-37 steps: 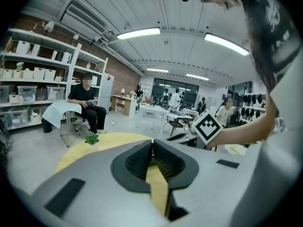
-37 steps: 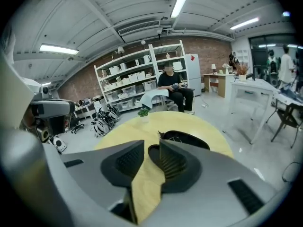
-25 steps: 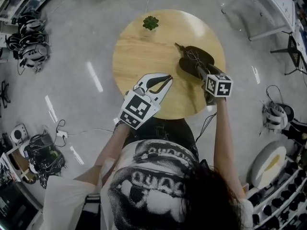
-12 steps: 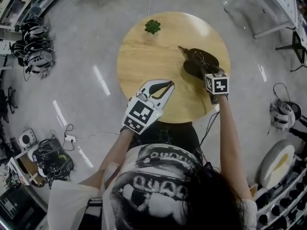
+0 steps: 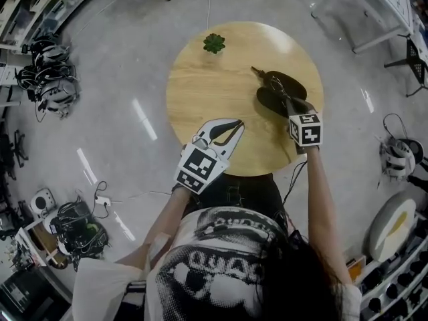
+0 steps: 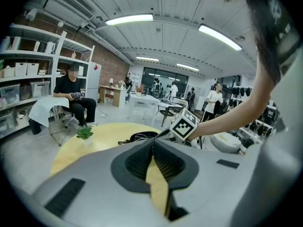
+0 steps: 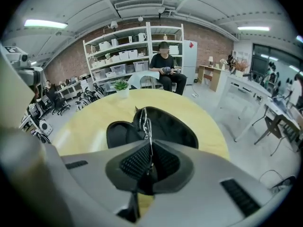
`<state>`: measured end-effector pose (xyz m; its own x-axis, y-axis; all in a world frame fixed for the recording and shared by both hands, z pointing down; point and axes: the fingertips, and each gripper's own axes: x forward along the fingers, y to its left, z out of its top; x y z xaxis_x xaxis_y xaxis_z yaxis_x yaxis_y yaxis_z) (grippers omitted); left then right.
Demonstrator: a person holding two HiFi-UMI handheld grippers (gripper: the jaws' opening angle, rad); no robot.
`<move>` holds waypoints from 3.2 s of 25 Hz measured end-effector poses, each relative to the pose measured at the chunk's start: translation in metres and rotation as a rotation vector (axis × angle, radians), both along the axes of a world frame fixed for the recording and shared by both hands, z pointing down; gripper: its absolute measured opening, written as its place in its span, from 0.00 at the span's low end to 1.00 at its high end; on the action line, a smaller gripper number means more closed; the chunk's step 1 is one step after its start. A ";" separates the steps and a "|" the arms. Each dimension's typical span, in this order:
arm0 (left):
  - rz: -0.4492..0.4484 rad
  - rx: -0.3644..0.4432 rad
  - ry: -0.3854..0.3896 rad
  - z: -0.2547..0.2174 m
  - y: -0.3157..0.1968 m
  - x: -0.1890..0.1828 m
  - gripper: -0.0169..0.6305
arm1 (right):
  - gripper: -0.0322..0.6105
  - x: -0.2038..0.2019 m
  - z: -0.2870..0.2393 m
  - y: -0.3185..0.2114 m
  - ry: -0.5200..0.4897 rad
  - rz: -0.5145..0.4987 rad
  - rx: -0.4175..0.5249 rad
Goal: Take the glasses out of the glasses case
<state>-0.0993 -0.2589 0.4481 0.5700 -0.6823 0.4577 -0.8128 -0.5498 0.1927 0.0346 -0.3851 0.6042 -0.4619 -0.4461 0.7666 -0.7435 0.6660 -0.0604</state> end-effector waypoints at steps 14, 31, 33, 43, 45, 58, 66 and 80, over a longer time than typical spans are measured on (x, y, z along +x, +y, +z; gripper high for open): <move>-0.004 -0.029 0.007 0.020 0.014 -0.021 0.06 | 0.07 -0.024 -0.079 0.064 -0.194 0.100 0.017; 0.131 -0.013 0.001 0.027 0.060 0.032 0.06 | 0.07 0.021 -0.122 0.195 -0.321 0.286 0.021; 0.149 -0.001 0.001 0.023 0.080 0.038 0.06 | 0.07 0.024 -0.126 0.218 -0.333 0.299 0.031; 0.247 0.068 -0.004 -0.006 0.208 0.059 0.06 | 0.07 0.032 -0.133 0.353 -0.387 0.367 0.068; 0.270 0.079 -0.004 -0.011 0.234 0.062 0.06 | 0.07 0.031 -0.135 0.375 -0.397 0.377 0.079; 0.349 0.128 -0.048 -0.043 0.317 0.067 0.06 | 0.07 0.019 -0.148 0.455 -0.452 0.402 0.128; 0.403 0.141 -0.054 -0.053 0.316 0.079 0.06 | 0.07 0.031 -0.149 0.462 -0.439 0.456 0.136; 0.398 0.129 -0.037 -0.052 0.310 0.015 0.06 | 0.07 -0.029 -0.151 0.462 -0.421 0.459 0.121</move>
<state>-0.0840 0.0514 0.3962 0.7855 -0.4652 0.4081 -0.5371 -0.8401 0.0760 0.0060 0.0770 0.4532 -0.4536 -0.7422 0.4933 -0.8841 0.3051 -0.3540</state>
